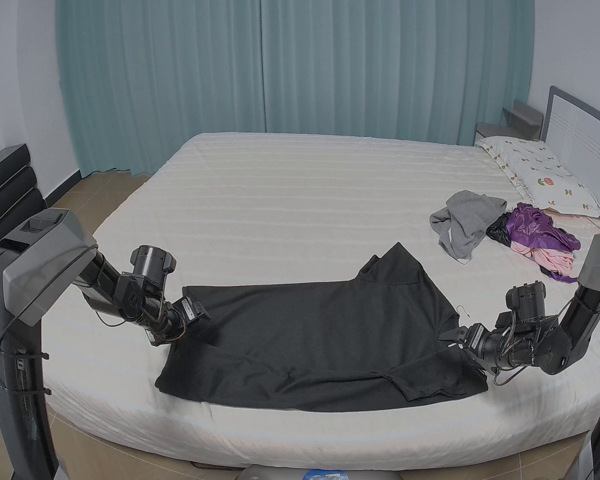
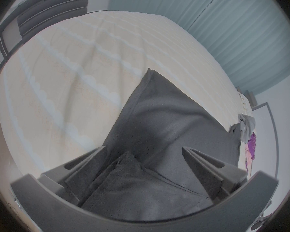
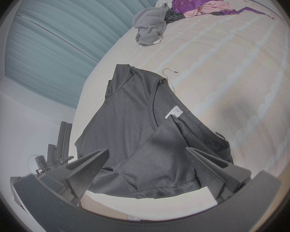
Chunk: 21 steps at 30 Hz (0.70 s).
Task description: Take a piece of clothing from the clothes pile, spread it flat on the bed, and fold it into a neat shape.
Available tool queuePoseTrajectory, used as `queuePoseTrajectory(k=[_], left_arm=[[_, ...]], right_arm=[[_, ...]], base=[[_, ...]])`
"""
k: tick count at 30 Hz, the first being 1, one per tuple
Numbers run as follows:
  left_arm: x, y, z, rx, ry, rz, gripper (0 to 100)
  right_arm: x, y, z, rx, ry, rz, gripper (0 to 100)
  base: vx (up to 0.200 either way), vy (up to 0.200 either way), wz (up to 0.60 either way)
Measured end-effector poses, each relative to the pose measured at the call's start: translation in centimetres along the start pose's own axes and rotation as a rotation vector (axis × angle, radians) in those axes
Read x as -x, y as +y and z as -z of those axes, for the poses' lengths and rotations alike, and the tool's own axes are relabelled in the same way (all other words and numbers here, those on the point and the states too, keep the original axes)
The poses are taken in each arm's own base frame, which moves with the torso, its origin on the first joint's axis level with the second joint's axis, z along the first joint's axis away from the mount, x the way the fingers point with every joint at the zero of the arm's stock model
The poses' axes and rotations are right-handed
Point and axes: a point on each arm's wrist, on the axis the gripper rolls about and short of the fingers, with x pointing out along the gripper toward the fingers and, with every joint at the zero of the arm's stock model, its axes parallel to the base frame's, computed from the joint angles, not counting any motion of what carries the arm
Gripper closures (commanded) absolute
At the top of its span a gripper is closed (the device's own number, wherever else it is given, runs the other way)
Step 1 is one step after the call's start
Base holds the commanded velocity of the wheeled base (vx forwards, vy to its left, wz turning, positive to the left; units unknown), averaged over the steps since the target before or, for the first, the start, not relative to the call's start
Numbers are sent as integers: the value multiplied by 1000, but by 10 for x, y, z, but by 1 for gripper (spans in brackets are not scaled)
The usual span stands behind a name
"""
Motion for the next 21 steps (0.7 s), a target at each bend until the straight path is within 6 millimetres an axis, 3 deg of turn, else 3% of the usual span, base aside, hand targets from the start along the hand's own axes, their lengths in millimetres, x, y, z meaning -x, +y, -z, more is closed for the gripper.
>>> queuePoseTrajectory(k=[12,21], left_arm=[[-6,4,15,-49,67,-142,100],[14,0,13,-50,73,-159,100]], right_arm=[[-1,-3,-1,-2,-4,11,0],[-2,-2,-3,27,-13,1,0]], base=[[0,0,0],[0,0,0]])
